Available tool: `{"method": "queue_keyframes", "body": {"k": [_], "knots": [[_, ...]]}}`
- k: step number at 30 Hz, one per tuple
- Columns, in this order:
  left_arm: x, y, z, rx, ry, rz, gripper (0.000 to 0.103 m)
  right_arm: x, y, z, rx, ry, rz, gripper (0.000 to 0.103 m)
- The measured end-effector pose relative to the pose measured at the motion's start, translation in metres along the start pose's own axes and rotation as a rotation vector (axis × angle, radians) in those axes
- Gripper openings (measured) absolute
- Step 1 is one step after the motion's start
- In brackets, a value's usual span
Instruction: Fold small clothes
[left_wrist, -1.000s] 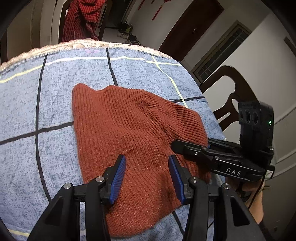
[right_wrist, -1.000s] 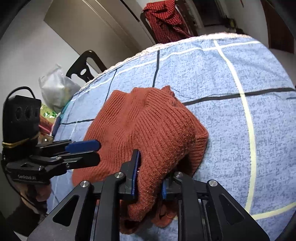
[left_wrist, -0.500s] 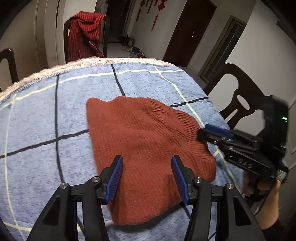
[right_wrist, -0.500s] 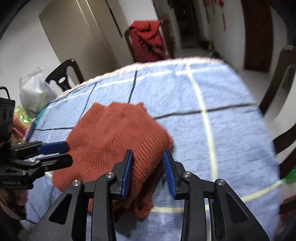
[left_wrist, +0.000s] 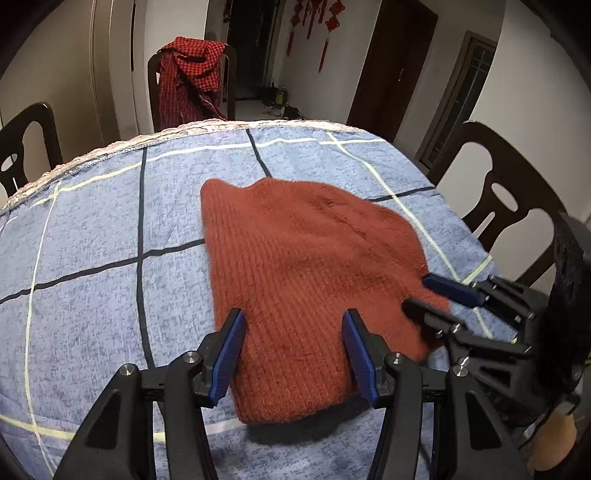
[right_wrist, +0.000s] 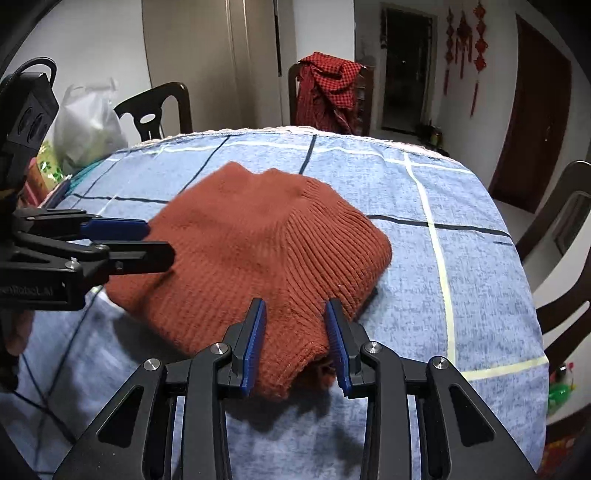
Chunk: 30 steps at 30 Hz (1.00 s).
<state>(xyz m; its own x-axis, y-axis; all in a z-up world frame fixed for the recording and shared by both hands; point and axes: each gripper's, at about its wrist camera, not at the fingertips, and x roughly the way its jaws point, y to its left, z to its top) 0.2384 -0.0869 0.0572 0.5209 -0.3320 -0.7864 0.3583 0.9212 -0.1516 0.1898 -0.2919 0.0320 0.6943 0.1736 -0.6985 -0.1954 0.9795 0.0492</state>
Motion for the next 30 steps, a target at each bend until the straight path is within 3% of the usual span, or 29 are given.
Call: {"method": "queue_keyframes", "body": {"k": [8, 13, 21, 23, 27, 30], "knots": [[0.001, 0.005, -0.01, 0.003, -0.027, 0.033, 0.057, -0.005, -0.006, -0.002, 0.062, 0.006, 0.012, 0.034], [-0.004, 0.013, -0.017, -0.034, -0.026, 0.038, 0.058, -0.02, -0.001, 0.002, 0.078, -0.059, 0.037, 0.034], [-0.001, 0.013, -0.029, -0.039, -0.02, 0.06, 0.059, 0.01, 0.004, 0.006, 0.049, 0.01, -0.03, 0.034], [0.0, 0.013, -0.029, -0.036, -0.017, 0.06, 0.059, 0.008, 0.005, 0.013, 0.038, 0.031, -0.031, 0.034], [0.0, 0.014, -0.031, -0.041, -0.028, 0.06, 0.059, 0.0, 0.011, 0.036, 0.002, -0.021, -0.026, 0.034], [0.0, 0.012, -0.033, -0.025, -0.038, 0.075, 0.06, 0.013, 0.02, 0.053, -0.036, 0.016, 0.006, 0.034]]}}
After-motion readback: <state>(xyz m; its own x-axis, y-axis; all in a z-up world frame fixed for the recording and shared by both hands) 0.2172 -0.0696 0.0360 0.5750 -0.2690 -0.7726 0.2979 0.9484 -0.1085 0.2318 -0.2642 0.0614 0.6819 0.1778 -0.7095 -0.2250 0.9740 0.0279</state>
